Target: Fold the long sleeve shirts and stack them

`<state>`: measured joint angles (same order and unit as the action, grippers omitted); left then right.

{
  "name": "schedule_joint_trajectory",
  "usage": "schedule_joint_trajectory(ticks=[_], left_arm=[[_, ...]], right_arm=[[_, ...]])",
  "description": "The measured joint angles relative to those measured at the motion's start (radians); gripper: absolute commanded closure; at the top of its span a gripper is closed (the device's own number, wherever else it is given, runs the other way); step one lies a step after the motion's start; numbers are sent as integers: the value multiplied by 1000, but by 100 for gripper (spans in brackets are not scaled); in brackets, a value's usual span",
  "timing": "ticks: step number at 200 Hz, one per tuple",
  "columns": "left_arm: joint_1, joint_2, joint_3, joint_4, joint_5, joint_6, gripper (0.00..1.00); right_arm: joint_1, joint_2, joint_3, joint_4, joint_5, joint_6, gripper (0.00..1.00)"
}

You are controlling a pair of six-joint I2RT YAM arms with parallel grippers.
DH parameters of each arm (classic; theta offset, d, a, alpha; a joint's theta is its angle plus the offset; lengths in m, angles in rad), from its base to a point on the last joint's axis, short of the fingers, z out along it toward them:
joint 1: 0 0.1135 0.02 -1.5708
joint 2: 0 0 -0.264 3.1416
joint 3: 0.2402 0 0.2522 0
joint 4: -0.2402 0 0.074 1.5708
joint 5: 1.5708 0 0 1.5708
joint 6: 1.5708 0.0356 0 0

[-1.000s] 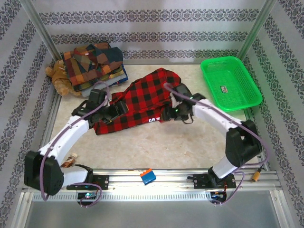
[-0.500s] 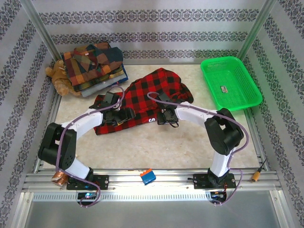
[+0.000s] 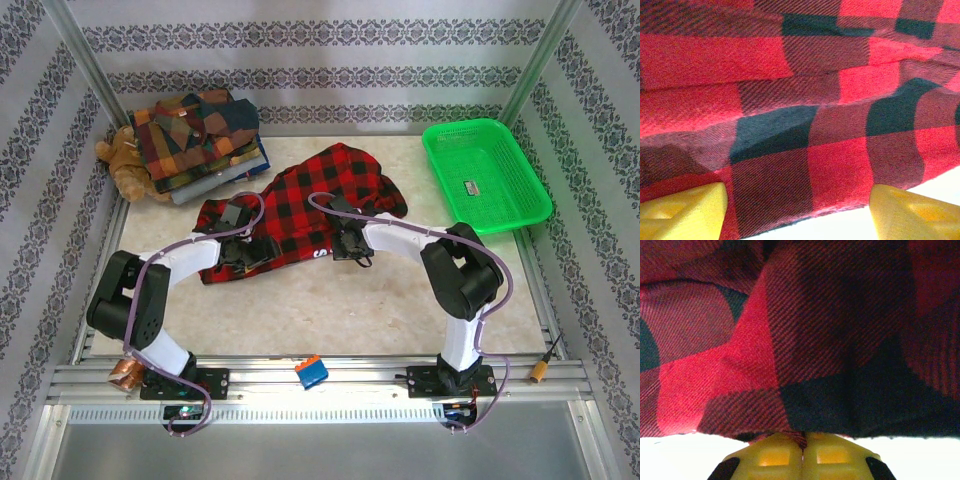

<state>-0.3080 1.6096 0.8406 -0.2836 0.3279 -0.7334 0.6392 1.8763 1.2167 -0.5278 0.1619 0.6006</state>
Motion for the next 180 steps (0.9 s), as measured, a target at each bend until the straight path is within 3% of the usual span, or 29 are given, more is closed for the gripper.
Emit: schedule_joint_trajectory(ticks=[76, 180], left_arm=[[17, 36, 26, 10, -36, -31, 30], [29, 72, 67, 7, -101, -41, 29]], right_arm=[[-9, -176, -31, -68, -16, -24, 100], [-62, -470, -59, -279, -250, -58, 100]])
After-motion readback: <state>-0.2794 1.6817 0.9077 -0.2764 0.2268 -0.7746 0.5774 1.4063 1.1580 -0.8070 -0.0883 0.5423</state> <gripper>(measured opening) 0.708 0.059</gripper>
